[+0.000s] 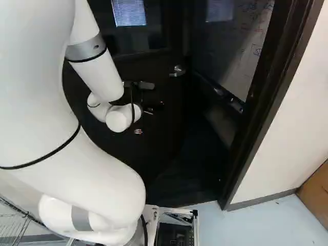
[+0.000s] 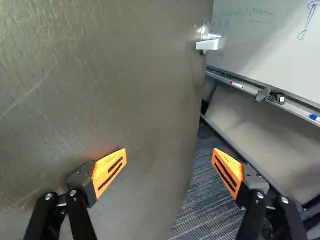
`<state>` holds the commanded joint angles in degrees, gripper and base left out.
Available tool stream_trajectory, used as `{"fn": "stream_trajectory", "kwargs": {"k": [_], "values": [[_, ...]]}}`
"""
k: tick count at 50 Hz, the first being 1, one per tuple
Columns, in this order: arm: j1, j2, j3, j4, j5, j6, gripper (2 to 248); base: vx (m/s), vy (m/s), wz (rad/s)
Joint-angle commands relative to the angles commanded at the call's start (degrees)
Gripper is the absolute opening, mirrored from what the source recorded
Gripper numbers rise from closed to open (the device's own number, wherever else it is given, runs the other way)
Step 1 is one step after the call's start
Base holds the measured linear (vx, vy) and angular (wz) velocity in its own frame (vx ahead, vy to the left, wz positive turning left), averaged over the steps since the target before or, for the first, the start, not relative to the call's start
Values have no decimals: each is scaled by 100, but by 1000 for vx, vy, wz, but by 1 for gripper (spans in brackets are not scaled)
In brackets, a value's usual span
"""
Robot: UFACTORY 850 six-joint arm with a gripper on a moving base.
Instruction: Open the door and move inside
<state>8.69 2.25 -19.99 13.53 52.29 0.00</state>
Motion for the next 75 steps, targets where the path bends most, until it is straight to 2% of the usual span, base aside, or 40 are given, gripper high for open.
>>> {"fn": "stream_trajectory", "kwargs": {"k": [75], "values": [[998,-620,-636,-493,0,0,247,0,0,0]]}}
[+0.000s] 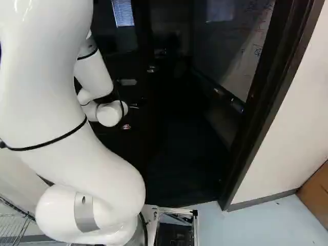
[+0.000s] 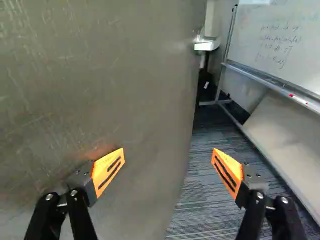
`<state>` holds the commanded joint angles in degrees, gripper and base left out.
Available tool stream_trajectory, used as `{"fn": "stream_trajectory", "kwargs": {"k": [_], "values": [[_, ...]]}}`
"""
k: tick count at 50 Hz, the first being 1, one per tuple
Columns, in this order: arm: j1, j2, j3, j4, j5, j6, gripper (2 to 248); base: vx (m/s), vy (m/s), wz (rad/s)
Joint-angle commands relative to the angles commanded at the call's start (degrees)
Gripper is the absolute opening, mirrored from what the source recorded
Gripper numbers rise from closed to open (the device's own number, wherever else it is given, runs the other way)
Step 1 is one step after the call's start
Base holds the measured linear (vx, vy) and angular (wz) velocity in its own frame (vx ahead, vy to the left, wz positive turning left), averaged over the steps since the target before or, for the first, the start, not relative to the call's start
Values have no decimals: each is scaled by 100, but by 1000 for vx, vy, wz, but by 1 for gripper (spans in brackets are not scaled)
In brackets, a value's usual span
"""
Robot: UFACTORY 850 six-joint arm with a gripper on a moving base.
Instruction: Open the door and move inside
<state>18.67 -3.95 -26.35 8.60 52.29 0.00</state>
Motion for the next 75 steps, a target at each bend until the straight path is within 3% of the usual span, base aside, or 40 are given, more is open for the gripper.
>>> {"fn": "stream_trajectory", "kwargs": {"k": [75], "values": [[741,-742,-815,-412,0,0,247,0,0,0]]}}
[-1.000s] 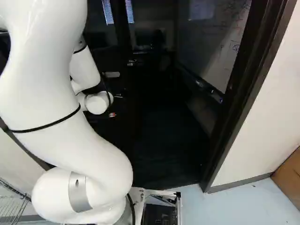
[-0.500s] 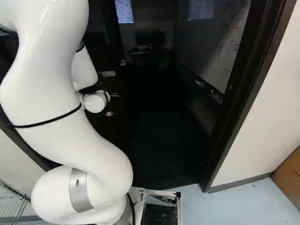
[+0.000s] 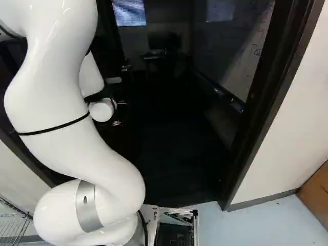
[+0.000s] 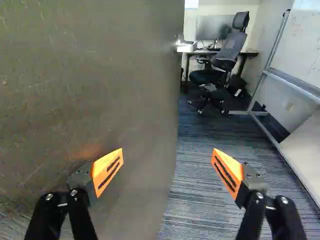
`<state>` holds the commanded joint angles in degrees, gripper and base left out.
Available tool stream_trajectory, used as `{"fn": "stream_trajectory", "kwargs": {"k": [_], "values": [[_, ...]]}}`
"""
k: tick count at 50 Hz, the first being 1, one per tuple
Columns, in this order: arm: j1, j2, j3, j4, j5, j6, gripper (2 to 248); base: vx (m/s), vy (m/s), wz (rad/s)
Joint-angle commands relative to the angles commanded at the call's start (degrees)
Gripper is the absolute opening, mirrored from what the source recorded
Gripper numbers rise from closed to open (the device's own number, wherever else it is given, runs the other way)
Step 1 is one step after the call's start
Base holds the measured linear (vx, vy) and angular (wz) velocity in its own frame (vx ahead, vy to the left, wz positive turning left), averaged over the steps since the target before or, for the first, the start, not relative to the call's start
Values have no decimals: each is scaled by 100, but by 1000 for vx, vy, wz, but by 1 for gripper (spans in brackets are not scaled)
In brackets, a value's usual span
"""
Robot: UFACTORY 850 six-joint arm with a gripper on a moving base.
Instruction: Open the door and move inside
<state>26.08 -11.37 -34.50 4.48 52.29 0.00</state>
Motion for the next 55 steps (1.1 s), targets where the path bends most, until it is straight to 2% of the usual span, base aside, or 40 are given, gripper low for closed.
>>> {"fn": "stream_trajectory", "kwargs": {"k": [26,55], "values": [[178,-253,-290,-150,0,0,247,0,0,0],[195,-272,-313,-548,0,0,247,0,0,0]]}}
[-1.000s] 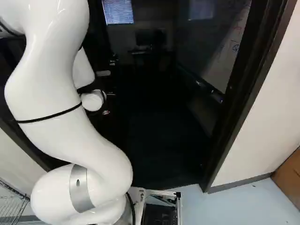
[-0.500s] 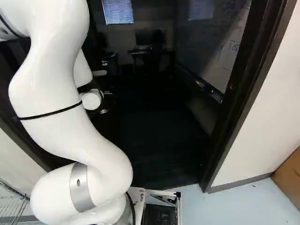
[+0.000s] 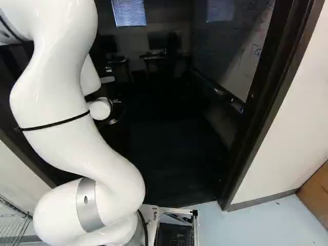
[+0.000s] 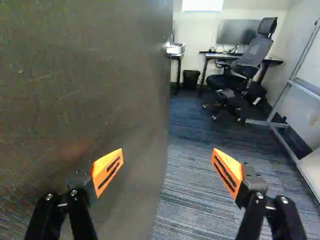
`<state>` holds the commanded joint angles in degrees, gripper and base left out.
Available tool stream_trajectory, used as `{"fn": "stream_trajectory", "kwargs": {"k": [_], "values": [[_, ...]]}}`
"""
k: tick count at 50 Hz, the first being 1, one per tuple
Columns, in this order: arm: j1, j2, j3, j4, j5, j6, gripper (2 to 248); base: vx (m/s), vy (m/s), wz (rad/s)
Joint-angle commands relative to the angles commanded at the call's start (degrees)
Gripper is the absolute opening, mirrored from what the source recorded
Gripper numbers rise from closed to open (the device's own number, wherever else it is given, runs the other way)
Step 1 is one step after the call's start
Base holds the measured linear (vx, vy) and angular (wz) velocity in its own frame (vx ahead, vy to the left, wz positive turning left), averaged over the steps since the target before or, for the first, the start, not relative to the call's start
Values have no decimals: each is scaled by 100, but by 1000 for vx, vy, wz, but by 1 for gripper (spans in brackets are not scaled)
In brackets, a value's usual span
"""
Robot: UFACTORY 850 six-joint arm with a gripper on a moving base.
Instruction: Open the door and move inside
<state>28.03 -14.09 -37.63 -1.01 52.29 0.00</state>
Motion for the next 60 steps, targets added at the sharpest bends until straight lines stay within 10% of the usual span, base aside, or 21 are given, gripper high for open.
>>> {"fn": "stream_trajectory", "kwargs": {"k": [39,60], "values": [[0,0,0,-806,0,0,247,0,0,0],[0,0,0,-657,19,0,247,0,0,0]]}}
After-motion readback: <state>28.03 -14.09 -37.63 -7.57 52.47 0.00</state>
